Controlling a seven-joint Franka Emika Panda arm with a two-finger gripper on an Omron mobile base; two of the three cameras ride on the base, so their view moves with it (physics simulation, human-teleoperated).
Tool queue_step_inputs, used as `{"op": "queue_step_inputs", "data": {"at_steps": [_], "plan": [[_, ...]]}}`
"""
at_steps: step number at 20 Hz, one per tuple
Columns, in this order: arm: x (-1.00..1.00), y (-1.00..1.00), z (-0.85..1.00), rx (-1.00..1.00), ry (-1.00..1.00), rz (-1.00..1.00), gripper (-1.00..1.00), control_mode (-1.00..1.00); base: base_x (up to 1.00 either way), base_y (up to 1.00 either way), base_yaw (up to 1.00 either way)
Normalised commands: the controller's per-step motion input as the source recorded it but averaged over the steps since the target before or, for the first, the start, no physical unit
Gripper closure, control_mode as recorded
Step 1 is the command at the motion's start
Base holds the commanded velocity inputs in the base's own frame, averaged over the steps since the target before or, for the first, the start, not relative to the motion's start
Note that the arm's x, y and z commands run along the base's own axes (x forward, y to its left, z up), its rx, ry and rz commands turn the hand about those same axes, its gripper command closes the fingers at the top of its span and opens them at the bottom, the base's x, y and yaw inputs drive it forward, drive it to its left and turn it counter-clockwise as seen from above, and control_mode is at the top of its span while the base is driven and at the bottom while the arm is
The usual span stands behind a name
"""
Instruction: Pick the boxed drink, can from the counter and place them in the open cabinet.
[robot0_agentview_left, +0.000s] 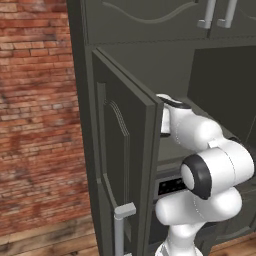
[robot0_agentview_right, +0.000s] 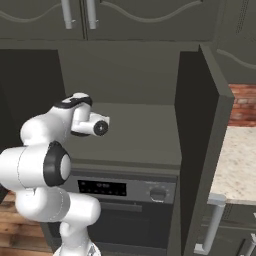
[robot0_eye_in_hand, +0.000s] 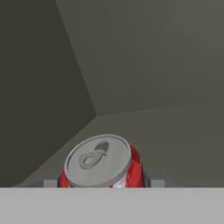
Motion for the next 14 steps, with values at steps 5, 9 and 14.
{"op": "queue_step_inputs", "data": {"at_steps": [5,9,14], "plan": [[0.23,0.21,-0.33,0.0,-0.07,0.0,1.0,-1.0,0.0,0.0,0.0],[0.02,0.0,-0.03,0.0,0.0,0.0,1.0,-1.0,0.0,0.0,0.0],[0.0,0.0,-0.13,0.0,0.0,0.0,1.0,-1.0,0.0,0.0,0.0]]}}
